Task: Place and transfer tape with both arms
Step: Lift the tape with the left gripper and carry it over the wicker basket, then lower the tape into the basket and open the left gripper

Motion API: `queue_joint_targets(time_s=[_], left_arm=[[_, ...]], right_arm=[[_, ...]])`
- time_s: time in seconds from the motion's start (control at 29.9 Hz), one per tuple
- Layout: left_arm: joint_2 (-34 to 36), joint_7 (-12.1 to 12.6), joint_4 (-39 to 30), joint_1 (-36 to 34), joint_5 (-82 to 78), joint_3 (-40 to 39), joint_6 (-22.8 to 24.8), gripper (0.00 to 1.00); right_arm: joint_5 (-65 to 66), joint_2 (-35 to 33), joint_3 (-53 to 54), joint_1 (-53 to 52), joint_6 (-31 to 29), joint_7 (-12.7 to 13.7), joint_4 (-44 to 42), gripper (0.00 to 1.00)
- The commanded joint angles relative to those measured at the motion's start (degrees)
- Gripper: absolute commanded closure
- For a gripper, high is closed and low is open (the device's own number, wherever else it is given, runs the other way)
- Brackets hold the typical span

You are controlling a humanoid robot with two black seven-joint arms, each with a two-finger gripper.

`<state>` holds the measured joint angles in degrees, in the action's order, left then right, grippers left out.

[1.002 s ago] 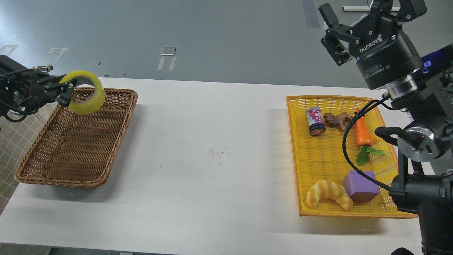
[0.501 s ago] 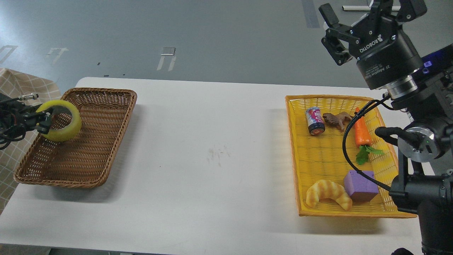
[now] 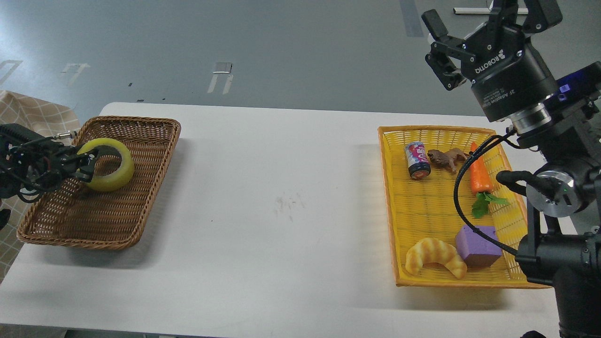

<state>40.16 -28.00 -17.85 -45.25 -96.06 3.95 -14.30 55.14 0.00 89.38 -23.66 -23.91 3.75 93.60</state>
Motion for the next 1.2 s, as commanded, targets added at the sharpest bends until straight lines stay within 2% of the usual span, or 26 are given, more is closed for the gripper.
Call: queue_joint_targets(time_s=[0.0,0.17,0.27,0.3,0.43,0.5,0.7,0.8,1.04,1.17], left_arm=[[-0.1,0.0,0.0,0.1,0.0,0.0,0.0,0.94],[-0.3,0.0,-0.1,0.2,0.0,0.0,0.0,0.85],[-0.3,0.0,-0.1,0.5,0.0,0.0,-0.1,0.71],[-0.3,0.0,-0.2,0.5,0.0,0.0,-0.1,0.62],[-0.4,0.0,-1.0,0.4,0.3,-0.1,-0.1,0.48],[-1.4,0.0,-1.0,0.3,1.8,-0.1,-0.1,0.37],[-2.6,0.0,-1.0,0.1,7.4,0.0,-0.2,0.19],[-2.9,0.0,-1.0,-0.1,8.7,0.0,-0.2,0.14],[-3.0,0.0,-1.0,-0.7,13.3,-0.1,-0.2,0.1],[-4.3,0.0,-1.0,-2.6,23.7,-0.2,0.3,0.09]], right_arm=[[0.0,0.0,0.0,0.0,0.0,-0.1,0.0,0.0],[0.0,0.0,-0.1,0.1,0.0,0.0,0.0,0.0],[0.0,0.0,-0.1,0.5,-0.1,-0.1,0.1,0.0],[0.0,0.0,-0.1,0.5,-0.1,0.0,0.1,0.0],[0.0,0.0,-0.2,1.0,-0.1,0.0,0.1,0.0],[0.0,0.0,-0.2,1.1,-0.2,0.0,0.1,0.0],[0.0,0.0,-0.2,1.5,-0.2,-0.1,0.2,0.0],[0.0,0.0,-0.2,1.7,-0.2,-0.1,0.2,0.0],[0.0,0.0,-0.3,2.0,-0.3,0.0,0.2,0.0],[0.1,0.0,-0.3,2.0,-0.3,0.0,0.0,0.0]])
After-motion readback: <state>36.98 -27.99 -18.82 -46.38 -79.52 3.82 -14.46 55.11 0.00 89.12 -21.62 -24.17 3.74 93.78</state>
